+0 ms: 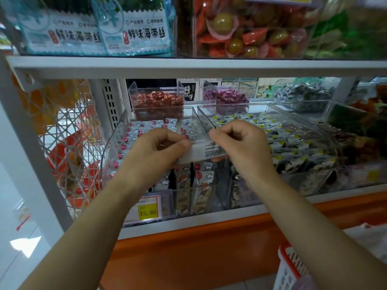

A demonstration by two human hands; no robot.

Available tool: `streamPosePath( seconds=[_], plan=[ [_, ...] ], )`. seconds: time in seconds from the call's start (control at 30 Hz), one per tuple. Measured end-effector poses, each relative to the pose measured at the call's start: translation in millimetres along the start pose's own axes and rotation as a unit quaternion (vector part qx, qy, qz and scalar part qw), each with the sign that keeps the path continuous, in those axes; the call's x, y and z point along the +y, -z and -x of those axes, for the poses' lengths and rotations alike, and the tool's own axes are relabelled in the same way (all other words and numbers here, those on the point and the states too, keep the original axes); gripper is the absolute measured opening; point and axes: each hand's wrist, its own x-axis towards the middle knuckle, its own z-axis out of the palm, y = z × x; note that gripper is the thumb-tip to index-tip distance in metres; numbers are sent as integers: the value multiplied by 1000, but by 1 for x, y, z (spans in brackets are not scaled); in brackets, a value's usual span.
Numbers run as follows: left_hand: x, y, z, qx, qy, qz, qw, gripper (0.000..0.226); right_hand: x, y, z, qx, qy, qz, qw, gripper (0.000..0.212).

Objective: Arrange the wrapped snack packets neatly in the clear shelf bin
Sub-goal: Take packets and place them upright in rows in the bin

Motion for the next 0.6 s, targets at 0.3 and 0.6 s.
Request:
streamPosePath(
  seconds=[0.3, 0.6],
  plan=[
    [-7, 4, -6, 68, -25, -10, 997, 25, 2, -5, 2, -23, -2, 4, 1000, 21],
    [-9, 1, -4, 42, -63, -57, 995, 24, 6, 1, -1, -90, -87, -152, 980, 22]
  ],
)
